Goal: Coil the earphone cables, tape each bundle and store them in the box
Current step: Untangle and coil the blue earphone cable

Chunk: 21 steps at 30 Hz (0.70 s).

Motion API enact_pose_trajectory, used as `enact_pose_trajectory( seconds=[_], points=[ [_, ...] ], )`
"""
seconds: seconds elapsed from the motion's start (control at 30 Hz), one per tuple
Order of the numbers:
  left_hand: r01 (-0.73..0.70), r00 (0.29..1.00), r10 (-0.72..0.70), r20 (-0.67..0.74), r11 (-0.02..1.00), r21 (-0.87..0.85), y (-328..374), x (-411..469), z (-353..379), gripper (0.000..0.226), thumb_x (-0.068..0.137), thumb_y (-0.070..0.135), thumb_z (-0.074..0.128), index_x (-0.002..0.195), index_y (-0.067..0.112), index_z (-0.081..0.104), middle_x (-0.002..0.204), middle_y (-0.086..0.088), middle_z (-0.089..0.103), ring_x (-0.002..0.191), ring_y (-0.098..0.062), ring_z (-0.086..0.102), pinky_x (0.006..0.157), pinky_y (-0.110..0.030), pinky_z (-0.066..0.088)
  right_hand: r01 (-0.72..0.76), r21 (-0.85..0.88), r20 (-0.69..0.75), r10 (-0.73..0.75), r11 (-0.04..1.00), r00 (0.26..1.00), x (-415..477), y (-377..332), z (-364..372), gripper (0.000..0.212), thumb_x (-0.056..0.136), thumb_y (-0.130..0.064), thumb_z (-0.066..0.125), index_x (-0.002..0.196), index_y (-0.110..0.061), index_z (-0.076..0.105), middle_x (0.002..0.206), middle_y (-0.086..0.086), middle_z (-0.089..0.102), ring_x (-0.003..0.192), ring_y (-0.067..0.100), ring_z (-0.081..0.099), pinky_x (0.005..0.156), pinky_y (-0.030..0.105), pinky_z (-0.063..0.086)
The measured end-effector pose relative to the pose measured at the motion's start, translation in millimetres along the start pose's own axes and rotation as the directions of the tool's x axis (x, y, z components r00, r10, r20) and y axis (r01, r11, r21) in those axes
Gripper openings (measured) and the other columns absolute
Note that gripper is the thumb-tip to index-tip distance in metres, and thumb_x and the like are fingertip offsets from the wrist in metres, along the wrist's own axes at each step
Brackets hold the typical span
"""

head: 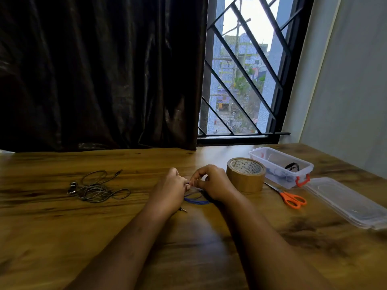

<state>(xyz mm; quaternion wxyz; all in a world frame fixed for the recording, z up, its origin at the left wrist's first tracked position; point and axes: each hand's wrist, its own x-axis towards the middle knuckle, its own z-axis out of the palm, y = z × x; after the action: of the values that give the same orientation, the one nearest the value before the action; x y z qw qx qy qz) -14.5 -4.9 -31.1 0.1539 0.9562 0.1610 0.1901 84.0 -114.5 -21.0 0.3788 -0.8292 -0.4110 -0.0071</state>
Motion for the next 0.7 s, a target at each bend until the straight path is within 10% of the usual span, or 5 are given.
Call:
enact_pose_trajectory(
  seconds=[0.33,0.5,0.63,0.7],
  points=[
    [0.039,0.986,0.010,-0.167,0.957,0.286,9,-3,-4,0.011,0.095,0.016,0.050,0.088,0.018,0.057,0.090,0.003,0.048,0.071,-0.011,0.047,0.055,-0.023,0.037,0.030,-0.245,0.148,0.007,0.969,0.989,-3,-12,-6,0.036,0.089,-0.015,0.065,0.125,-0.016,0.062,0.115,0.007,0.066,0.096,0.021,0.058,0.085,0.026,0.044],
    [-0.009,0.993,0.047,-0.111,0.945,0.327,14,-7,-6,0.015,0.093,0.010,0.045,0.106,0.017,0.049,0.107,-0.002,0.048,0.087,-0.012,0.044,0.068,-0.024,0.039,0.026,-0.444,0.167,0.054,0.896,0.985,-3,-16,6,0.027,0.091,-0.014,0.059,0.118,-0.015,0.055,0.122,0.009,0.052,0.112,0.030,0.049,0.093,0.043,0.048],
    [0.164,0.986,-0.162,0.037,0.982,-0.092,6,5,-1,0.021,0.099,0.021,0.034,0.110,0.014,0.051,0.104,-0.006,0.052,0.095,-0.021,0.050,0.079,-0.035,0.045,0.016,-0.430,0.125,0.042,0.903,0.991,-8,-23,5,0.030,0.089,-0.005,0.056,0.115,-0.013,0.043,0.116,0.013,0.055,0.104,0.031,0.053,0.087,0.045,0.050],
    [0.282,0.959,-0.230,0.164,0.759,-0.587,7,11,-2,0.022,0.101,0.019,0.033,0.096,0.012,0.054,0.084,-0.005,0.054,0.073,-0.017,0.051,0.065,-0.031,0.041,0.008,-0.383,0.107,0.035,0.924,0.994,-10,-27,2,0.032,0.088,-0.005,0.056,0.113,-0.013,0.038,0.110,0.015,0.057,0.097,0.032,0.057,0.082,0.046,0.051]
  ],
)
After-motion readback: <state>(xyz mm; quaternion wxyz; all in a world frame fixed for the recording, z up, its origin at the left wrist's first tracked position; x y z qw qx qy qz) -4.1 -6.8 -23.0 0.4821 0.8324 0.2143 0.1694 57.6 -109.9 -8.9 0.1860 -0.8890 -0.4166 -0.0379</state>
